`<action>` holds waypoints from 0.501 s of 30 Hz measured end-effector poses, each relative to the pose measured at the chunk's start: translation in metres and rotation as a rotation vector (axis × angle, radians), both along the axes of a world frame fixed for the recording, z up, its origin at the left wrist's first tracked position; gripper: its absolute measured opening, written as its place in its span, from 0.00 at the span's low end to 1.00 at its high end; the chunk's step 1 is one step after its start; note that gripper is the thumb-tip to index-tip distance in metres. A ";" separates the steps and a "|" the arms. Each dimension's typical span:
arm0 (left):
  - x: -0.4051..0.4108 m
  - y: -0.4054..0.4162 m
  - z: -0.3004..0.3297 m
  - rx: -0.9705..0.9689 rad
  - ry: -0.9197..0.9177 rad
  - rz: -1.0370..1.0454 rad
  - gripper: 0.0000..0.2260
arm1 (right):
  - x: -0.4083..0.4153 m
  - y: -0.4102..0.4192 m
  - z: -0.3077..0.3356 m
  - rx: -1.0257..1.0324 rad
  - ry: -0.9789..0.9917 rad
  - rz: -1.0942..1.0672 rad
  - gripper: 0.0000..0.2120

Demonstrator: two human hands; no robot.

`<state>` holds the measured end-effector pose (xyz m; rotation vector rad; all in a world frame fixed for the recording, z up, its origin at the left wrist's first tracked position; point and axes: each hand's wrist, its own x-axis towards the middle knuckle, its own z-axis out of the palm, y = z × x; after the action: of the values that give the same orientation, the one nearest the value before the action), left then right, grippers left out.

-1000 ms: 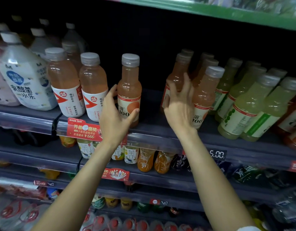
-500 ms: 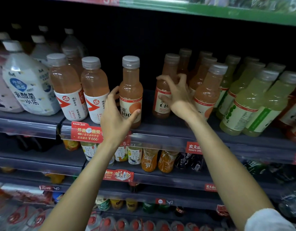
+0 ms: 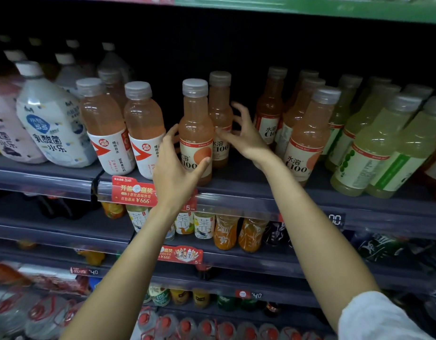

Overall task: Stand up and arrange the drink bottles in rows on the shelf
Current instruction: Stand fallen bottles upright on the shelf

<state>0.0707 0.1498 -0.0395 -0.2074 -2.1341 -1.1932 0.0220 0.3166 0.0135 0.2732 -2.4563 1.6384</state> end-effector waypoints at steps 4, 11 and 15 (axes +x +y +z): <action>0.000 -0.001 0.000 -0.014 -0.007 0.001 0.38 | -0.011 0.000 0.012 -0.023 0.049 -0.061 0.24; 0.000 -0.002 0.000 -0.027 -0.017 0.003 0.38 | -0.020 -0.013 0.018 -0.018 0.039 -0.014 0.23; 0.001 -0.001 0.000 -0.024 -0.014 0.001 0.38 | -0.019 -0.012 0.018 -0.039 0.018 0.027 0.22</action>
<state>0.0718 0.1484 -0.0397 -0.2086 -2.1615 -1.1718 0.0026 0.3044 0.0316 0.3164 -2.4152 1.6846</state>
